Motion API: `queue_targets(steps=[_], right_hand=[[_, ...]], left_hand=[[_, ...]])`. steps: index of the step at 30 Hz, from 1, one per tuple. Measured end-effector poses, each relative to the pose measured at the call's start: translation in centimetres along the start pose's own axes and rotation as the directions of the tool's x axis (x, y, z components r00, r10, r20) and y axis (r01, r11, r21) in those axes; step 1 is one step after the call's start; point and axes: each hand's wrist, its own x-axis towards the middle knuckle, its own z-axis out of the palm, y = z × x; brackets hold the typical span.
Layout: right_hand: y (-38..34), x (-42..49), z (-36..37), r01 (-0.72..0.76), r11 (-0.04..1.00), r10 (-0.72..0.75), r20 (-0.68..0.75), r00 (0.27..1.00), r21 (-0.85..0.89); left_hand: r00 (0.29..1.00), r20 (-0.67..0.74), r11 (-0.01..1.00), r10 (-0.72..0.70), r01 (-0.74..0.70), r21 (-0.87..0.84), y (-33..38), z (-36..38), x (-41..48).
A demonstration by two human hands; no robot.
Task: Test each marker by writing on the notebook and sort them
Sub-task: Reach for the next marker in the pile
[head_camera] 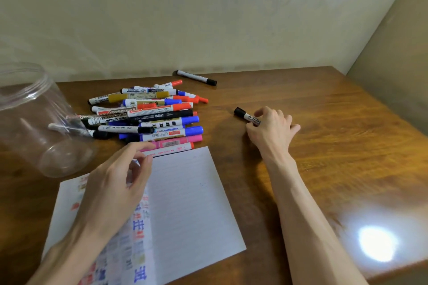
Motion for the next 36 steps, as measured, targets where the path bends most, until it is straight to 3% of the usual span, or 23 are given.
queue_targets(steps=[10, 13, 15, 18, 24, 36], right_hand=[[-0.8, -0.2, -0.2, 0.053, 0.997, -0.053, 0.005, 0.999, 0.062], [-1.7, -0.6, 0.1, 0.145, 0.981, -0.143, -0.019, 0.989, 0.13], [-2.8, -1.5, 0.4, 0.288, 0.938, -0.293, -0.001, 0.956, 0.191], [-4.7, -3.2, 1.0, 0.528, 0.806, -0.559, 0.051, 0.828, 0.267], [-6.1, -5.4, 1.6, 0.697, 0.621, -0.777, 0.166, 0.608, 0.358], [-6.5, -5.8, 2.8, 0.762, 0.602, -0.798, 0.147, 0.584, 0.24]], left_hand=[[0.999, -0.024, 0.981, -0.045, 0.039, -0.189, -0.8, -0.3, -0.4], [0.997, -0.03, 0.973, -0.078, 0.069, -0.222, -1.2, -0.2, -0.5], [0.993, -0.034, 0.96, -0.114, 0.102, -0.259, -1.5, -0.1, -0.3], [0.985, -0.066, 0.946, -0.158, 0.132, -0.296, -2.1, 0.0, -0.1], [0.971, -0.1, 0.923, -0.216, 0.169, -0.347, -2.9, -0.1, 0.3], [0.972, -0.104, 0.925, -0.211, 0.163, -0.343, -3.6, 0.0, 0.7]])
